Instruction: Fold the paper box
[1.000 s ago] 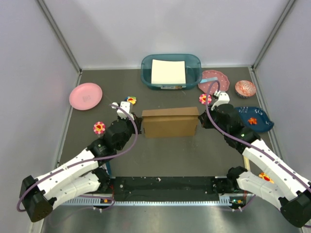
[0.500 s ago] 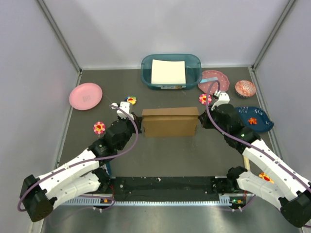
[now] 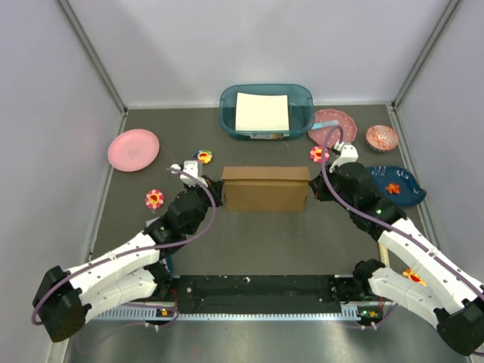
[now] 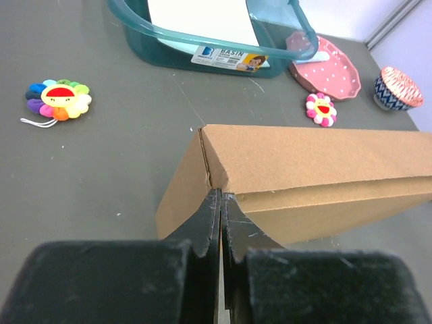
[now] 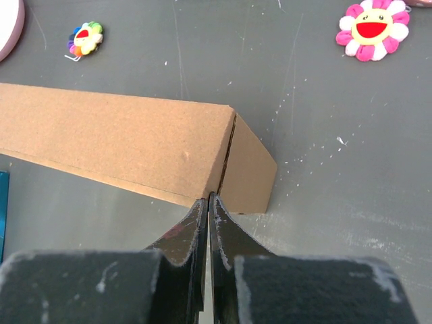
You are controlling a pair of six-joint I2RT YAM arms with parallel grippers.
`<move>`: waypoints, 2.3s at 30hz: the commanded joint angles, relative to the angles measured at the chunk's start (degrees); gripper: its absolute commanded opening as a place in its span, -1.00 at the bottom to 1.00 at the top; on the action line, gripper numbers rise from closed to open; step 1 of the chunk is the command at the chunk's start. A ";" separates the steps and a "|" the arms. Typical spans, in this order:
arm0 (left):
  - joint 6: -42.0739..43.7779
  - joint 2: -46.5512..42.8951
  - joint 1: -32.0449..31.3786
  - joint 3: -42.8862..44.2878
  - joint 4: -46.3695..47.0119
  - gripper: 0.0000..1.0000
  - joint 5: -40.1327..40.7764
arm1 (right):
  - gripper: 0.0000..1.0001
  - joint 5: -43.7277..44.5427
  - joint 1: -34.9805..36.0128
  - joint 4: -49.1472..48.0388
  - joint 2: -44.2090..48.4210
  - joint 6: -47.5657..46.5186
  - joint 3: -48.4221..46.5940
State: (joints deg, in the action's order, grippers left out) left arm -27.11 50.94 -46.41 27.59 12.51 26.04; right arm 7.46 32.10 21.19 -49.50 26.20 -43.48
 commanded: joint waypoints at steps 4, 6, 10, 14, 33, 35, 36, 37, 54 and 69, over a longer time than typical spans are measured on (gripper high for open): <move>-6.89 5.84 -0.17 -8.07 -10.67 -1.00 -3.37 | -1.00 -1.84 0.42 5.09 -0.34 0.44 2.09; -7.25 6.80 -0.17 -8.96 -9.97 -1.00 -3.10 | -1.00 -1.75 0.42 5.09 -0.25 0.61 2.09; -7.43 7.25 -0.17 -8.26 -10.14 -1.00 -3.19 | -1.00 -1.67 0.42 5.44 0.36 0.70 1.39; -6.73 6.46 -0.26 -7.47 -10.75 -1.00 -2.58 | -0.95 -0.79 0.42 7.19 1.42 0.44 -1.42; -5.93 4.17 -0.17 -5.36 -12.07 -0.51 -4.51 | -0.81 -7.20 0.42 -4.64 -3.40 3.77 -10.67; -5.93 2.95 -0.17 -5.45 -12.25 -0.31 -4.86 | -0.98 -9.31 0.42 -6.24 -5.08 5.09 -7.85; -5.85 2.24 -0.26 -5.45 -12.25 -0.25 -4.86 | -1.00 -9.40 0.42 -6.77 -6.65 5.18 -6.19; -5.85 1.54 -0.17 -5.45 -13.99 -0.21 -4.95 | -1.00 -9.40 0.42 -7.30 -7.36 5.53 -5.30; 0.83 -15.51 -0.17 2.89 -15.87 -0.12 -10.13 | -1.00 -7.64 -0.19 -8.98 -11.94 6.67 1.65; -1.08 -5.77 8.52 7.65 3.73 -0.20 -10.47 | -1.00 -6.94 -0.19 -8.01 -8.95 5.97 2.70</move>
State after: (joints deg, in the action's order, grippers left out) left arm -24.93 42.39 -42.06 35.90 7.07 20.60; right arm -0.10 31.83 6.63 -58.26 33.26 -42.85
